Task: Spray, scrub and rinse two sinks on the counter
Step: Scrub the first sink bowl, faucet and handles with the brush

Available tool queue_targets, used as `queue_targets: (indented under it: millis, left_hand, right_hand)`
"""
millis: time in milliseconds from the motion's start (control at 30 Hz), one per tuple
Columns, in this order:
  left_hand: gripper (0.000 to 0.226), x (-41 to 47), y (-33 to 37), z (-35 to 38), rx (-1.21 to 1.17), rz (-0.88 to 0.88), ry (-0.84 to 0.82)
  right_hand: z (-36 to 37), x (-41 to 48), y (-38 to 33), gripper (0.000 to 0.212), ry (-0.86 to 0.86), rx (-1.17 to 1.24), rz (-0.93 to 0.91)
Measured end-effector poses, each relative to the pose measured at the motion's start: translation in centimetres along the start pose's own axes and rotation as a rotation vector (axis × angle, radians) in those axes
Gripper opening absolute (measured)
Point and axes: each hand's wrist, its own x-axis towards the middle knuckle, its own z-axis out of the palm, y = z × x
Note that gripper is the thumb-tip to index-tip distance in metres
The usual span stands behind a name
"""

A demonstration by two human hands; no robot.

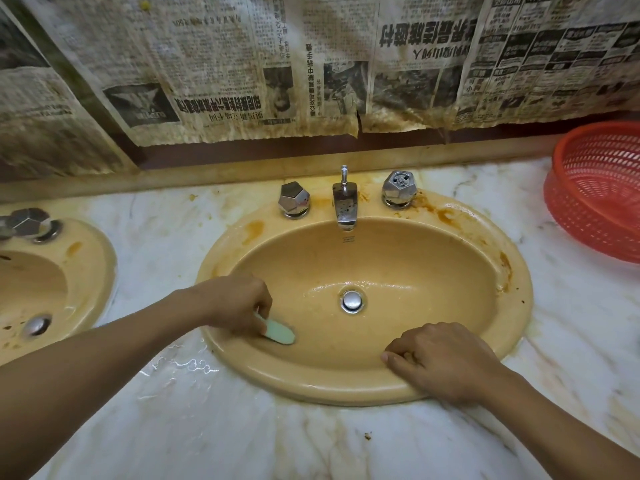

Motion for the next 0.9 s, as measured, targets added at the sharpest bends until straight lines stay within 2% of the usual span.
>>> queue_targets:
  millis: [133, 267, 433, 567, 667, 800, 900]
  left_hand:
    - [0.021, -0.4, -0.6, -2.3, 0.164, -0.061, 0.088]
    - [0.017, -0.5, 1.0, -0.9, -0.090, 0.096, -0.114]
    - [0.018, -1.0, -1.6, -1.8, -0.075, -0.014, -0.024]
    - [0.015, -1.4, -1.5, -2.2, -0.232, 0.031, -0.183]
    - [0.015, -1.1, -2.1, -3.0, -0.182, -0.025, -0.156]
    - [0.005, -0.7, -0.8, -2.9, -0.384, 0.040, -0.285]
    - [0.011, 0.4, -0.6, -2.9, -0.262, 0.007, -0.227]
  right_hand:
    - [0.0, 0.0, -0.1, 0.067, -0.006, 0.016, 0.001]
    - [-0.2, 0.0, -0.1, 0.063, -0.010, 0.025, 0.009]
    - [-0.2, -0.1, -0.1, 0.064, -0.005, 0.029, 0.007]
    - [0.1, 0.0, 0.0, 0.063, 0.000, 0.025, 0.003]
    - [0.3, 0.0, 0.2, 0.063, 0.009, 0.021, 0.000]
    - [0.4, 0.1, 0.2, 0.063, 0.012, 0.019, -0.007]
    - [0.3, 0.0, 0.2, 0.063, 0.004, 0.012, -0.001]
